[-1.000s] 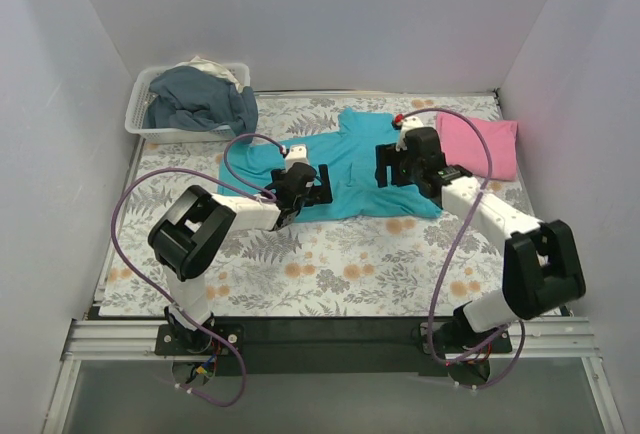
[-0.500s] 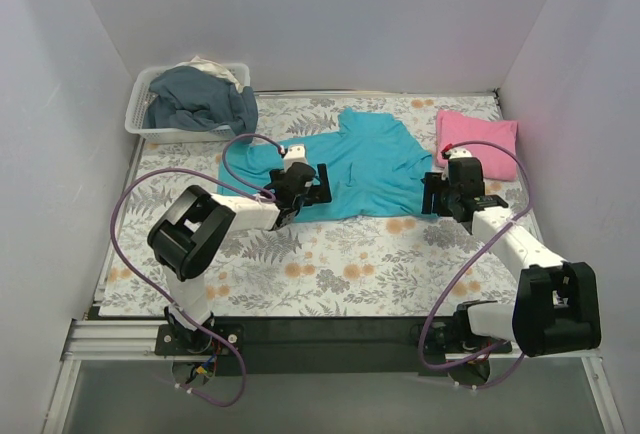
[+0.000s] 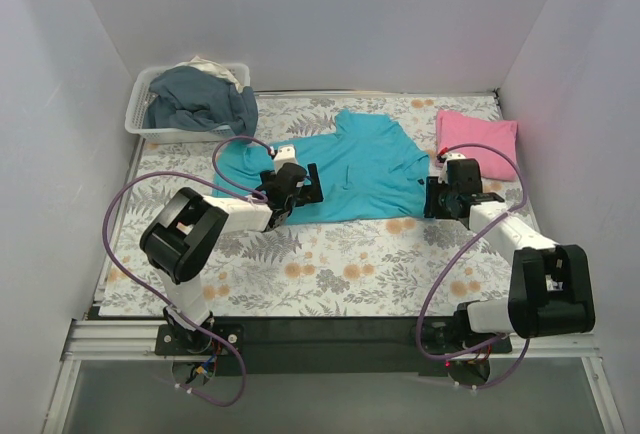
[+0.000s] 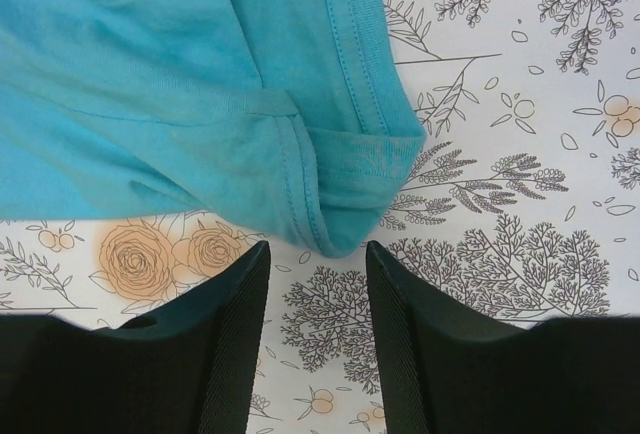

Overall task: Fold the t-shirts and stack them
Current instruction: Fold the tshirt

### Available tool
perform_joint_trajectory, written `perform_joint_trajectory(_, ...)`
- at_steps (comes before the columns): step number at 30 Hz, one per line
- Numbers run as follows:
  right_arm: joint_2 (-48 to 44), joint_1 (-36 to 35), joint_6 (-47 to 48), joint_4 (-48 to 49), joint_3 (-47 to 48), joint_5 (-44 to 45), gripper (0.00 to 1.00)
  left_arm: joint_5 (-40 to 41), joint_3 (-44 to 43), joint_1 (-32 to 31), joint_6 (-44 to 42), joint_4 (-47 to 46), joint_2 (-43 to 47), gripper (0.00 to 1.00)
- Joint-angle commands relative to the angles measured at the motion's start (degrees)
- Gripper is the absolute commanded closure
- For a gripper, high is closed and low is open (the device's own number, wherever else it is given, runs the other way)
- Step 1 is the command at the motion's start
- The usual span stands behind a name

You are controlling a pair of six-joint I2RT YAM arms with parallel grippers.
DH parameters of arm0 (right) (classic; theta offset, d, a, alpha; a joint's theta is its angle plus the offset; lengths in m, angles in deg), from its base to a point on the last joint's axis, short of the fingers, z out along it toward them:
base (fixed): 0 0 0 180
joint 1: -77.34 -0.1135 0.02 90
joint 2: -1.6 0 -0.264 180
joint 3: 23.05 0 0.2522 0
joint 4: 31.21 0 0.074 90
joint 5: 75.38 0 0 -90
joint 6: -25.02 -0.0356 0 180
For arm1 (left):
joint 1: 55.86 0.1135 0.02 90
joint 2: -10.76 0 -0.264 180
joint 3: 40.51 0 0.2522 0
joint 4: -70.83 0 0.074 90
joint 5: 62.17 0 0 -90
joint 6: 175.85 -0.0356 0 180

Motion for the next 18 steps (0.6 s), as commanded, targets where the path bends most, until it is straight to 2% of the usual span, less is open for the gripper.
perform_joint_trajectory(1,0.2,0.5,0.3,3.2,0.3,-1.5,0.62,0.1,1.4,0.3,0.1,3.4,1.2,0.02)
perform_joint_trajectory(12,5.5,1.4,0.7,5.7,0.7,-5.0,0.69,-0.1,1.4,0.3,0.1,3.1,1.0,0.02)
perform_joint_trajectory(15,5.3,1.5,1.1,5.6,0.7,-5.6,0.81,0.0,1.5,0.3,0.1,3.3,1.0,0.02)
perform_joint_trajectory(16,5.1,1.5,1.2,5.5,0.6,-5.3,0.93,0.1,1.5,0.3,0.1,3.4,1.0,0.02)
perform_joint_trajectory(17,4.4,1.5,1.2,4.8,0.5,-4.7,0.99,0.1,1.5,0.4,0.2,3.4,1.0,0.02)
perform_joint_trajectory(18,3.9,1.5,1.1,4.2,0.4,-3.0,0.99,0.1,1.5,0.5,0.2,3.4,0.9,0.02)
